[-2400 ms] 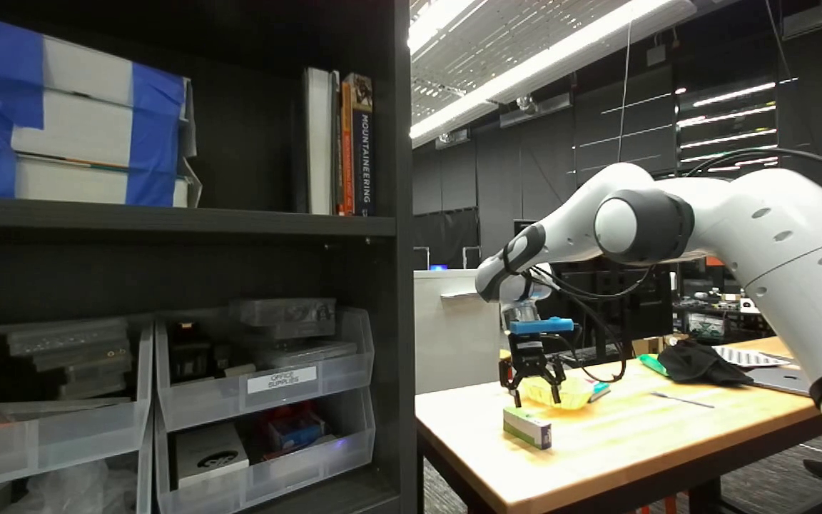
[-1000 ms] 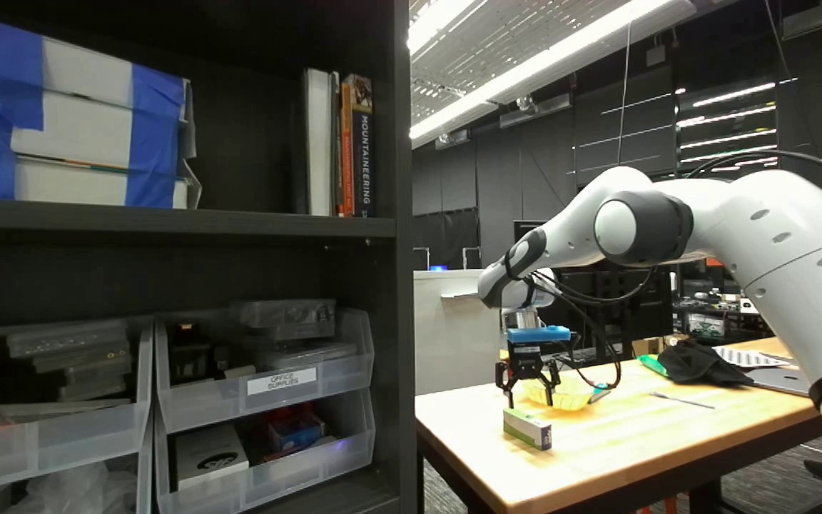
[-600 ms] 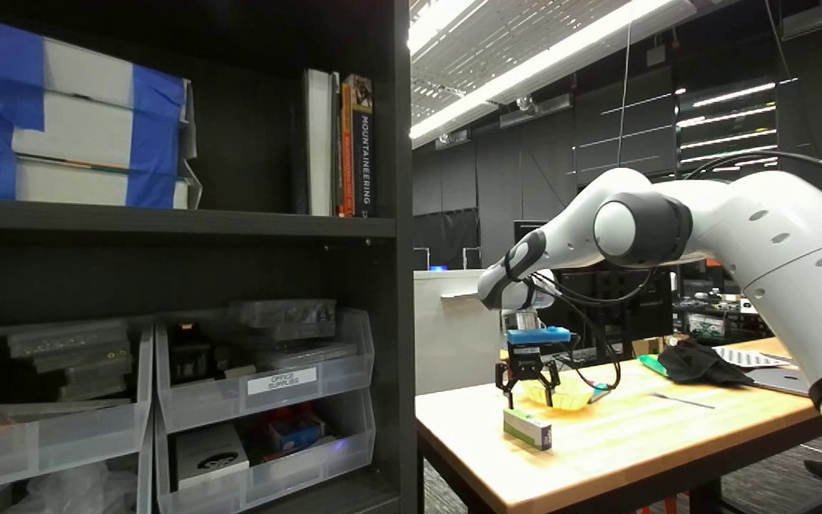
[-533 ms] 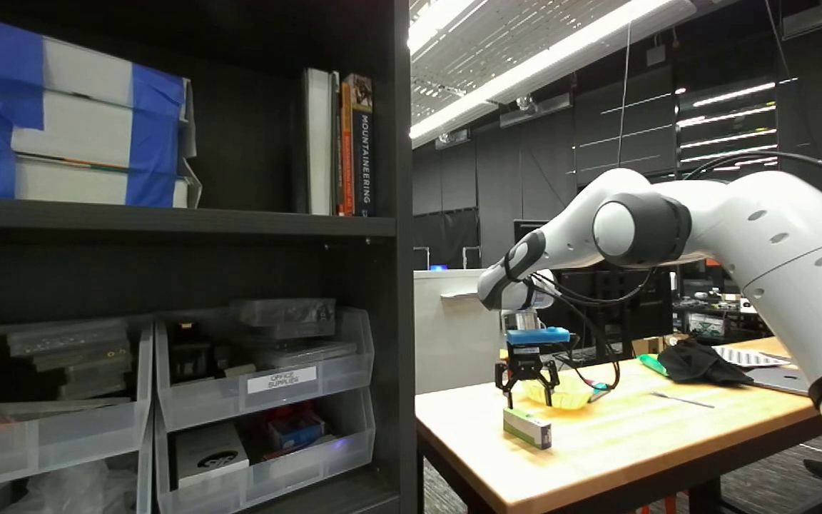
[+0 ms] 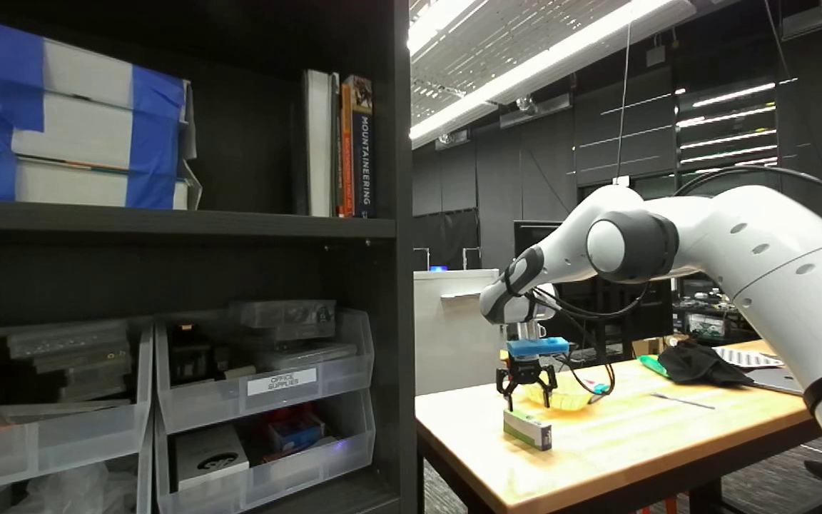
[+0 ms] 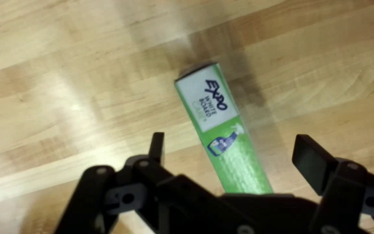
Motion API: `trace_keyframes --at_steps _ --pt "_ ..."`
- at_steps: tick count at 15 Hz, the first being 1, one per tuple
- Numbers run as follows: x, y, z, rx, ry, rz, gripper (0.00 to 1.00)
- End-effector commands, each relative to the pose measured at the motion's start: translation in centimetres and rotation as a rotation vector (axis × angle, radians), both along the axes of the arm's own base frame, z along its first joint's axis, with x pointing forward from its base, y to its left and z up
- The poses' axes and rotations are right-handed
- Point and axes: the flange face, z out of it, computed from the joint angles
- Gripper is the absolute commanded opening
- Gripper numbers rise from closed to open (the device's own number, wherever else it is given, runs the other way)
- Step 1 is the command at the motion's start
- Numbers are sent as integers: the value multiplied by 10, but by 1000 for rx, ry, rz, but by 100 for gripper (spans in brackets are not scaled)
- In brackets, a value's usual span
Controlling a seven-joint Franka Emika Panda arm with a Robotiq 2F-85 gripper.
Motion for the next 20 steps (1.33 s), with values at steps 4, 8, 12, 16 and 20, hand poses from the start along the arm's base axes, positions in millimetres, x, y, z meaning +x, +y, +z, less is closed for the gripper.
trace_keyframes --at_steps 4,8,12,16,20 --pt "1 -22 4 25 10 -23 100" --pt "-12 -13 10 141 108 -8 100" --pt "-15 -8 16 249 175 -23 100" --pt "-9 -5 7 295 228 -46 100" --pt "-3 -4 -7 308 264 -39 100"
